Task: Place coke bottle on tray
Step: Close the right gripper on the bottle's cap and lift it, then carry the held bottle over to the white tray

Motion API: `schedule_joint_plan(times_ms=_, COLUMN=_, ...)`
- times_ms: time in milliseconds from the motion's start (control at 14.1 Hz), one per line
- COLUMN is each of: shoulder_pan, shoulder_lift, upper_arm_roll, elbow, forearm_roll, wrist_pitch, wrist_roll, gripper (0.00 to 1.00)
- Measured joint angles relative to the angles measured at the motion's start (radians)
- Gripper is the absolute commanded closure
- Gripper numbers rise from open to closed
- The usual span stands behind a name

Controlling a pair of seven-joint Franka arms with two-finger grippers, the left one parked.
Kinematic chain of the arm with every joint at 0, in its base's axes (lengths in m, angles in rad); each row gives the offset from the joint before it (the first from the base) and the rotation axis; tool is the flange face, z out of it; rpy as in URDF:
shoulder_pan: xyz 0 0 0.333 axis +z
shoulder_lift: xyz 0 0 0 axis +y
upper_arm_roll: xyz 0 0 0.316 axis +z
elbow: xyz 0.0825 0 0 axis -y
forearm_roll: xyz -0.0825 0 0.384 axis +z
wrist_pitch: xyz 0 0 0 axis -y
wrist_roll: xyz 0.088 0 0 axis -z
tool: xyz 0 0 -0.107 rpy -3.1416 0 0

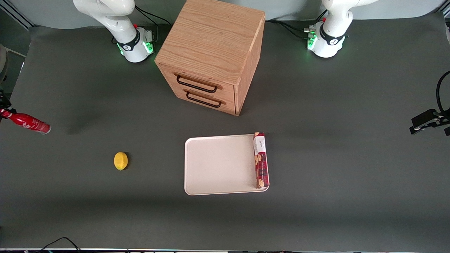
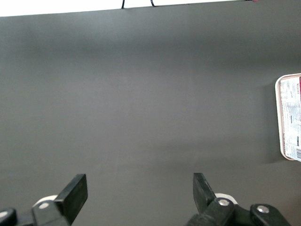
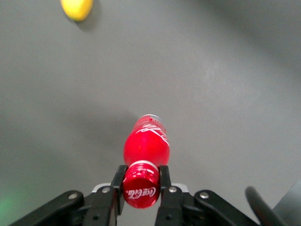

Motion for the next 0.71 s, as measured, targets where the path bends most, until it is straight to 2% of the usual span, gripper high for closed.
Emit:
schedule_joint_plan(times_ms=212, shoulder_pan=0.003, shoulder_lift=-0.009, upper_arm_roll=0.125, elbow=0.23, forearm_roll=-0.011, wrist_pitch=-0.273, wrist_roll=0.175, gripper=1.0)
schedule_joint_plan(times_ms=354, shoulder_pan=0.004, shoulder_lift=-0.014, upper_arm_roll=0.246, elbow=0.381, forearm_roll=-0.012, wrist_pitch=-0.432, wrist_roll=0.347, gripper=1.0)
schedule_joint_plan(times_ms=495, shoulder_pan=0.007, shoulder_lift=-0.017, upper_arm_roll=0.416, elbow=0.48, forearm_roll=-0.019, wrist_pitch=-0.507, wrist_roll=0.584, gripper=1.0)
schedule_joint_plan(times_ms=707, shoulder_pan=0.008, shoulder_lift=0.023, upper_arm_roll=0.748, elbow=0.497, forearm_roll=-0.081, wrist_pitch=-0.509, wrist_roll=1.03, gripper=1.0)
